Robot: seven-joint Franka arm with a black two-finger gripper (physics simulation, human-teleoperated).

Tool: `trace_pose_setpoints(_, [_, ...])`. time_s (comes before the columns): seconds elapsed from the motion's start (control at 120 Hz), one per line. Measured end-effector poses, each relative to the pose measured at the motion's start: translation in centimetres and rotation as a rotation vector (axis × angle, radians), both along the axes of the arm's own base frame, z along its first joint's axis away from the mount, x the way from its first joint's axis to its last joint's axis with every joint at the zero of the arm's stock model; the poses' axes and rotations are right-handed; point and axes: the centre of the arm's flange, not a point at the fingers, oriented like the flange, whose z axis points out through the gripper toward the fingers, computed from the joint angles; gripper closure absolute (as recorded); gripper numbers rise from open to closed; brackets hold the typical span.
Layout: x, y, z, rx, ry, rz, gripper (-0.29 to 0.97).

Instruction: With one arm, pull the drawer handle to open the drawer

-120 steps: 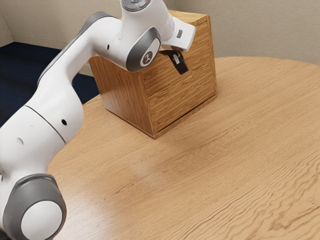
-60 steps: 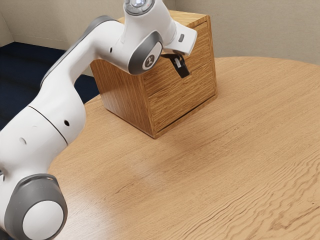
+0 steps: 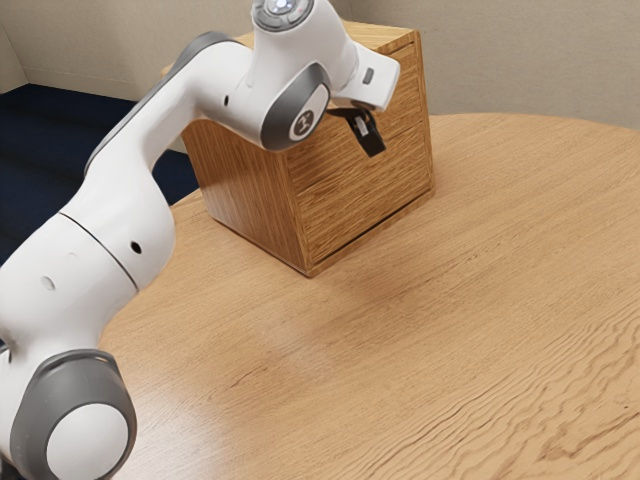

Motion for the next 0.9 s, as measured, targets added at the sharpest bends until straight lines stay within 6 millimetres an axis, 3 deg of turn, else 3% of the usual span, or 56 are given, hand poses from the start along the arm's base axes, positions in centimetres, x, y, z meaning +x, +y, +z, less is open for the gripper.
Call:
trace_pose_setpoints(0.425, [-0.1, 1.5, 1.2, 0.02, -0.058, 0.011, 0.0])
trace_pose_setpoints(0.692, [0.5, 1.9, -0.3, 0.022, -0.041, 0.018, 0.0])
trace_pose_setpoints(0.75, [0.6, 1.8, -0.7, 0.022, -0.035, 0.017, -0.05])
trace_pose_setpoints(0.9, [0.7, 1.7, -1.0, 0.018, -0.033, 0.017, -0.01])
